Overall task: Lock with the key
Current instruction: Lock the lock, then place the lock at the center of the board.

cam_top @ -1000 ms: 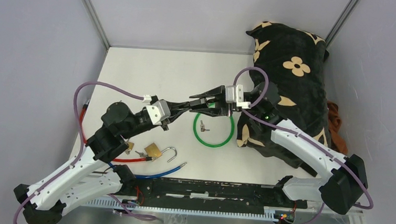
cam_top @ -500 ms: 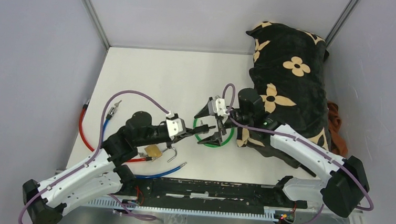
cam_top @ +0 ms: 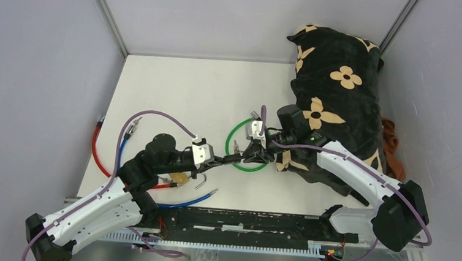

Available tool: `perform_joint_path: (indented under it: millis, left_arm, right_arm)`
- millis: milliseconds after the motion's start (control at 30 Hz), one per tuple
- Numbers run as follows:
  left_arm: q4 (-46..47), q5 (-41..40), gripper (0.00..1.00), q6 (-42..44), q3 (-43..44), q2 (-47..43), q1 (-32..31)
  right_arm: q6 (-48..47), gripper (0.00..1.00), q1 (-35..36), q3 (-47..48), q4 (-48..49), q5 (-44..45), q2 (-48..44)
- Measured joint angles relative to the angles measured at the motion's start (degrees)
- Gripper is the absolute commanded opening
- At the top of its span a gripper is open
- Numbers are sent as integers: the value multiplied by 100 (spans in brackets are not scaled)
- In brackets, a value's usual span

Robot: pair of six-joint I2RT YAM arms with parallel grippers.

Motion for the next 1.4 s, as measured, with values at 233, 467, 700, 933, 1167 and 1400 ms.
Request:
perform_joint_path:
  millis: [233, 467, 700, 933, 1167, 1400]
  left_arm:
    - [28, 50, 2, 0, -26, 33, 20]
    - [68, 11, 2, -11, -26, 138, 39]
    - [74, -144, 2, 59, -22, 179, 42]
    - [-212, -1154, 2, 905, -149, 361, 501]
    - [968, -2826, 2, 1818, -568, 1746, 804]
    - [2118, -3373, 2, 2986, -315, 3799, 1344]
  right_arm:
    - [-20, 47, 0, 35, -127, -166, 76]
    - [66, 0, 2, 37, 4, -334, 26]
    - [195, 0, -103, 13, -70, 33, -125]
    - [763, 0, -1604, -551, 114, 916, -826]
    - [2205, 0, -1504, -968, 1285, 1473, -433]
    - [3530, 0, -962, -1025, 2503, 1941, 103]
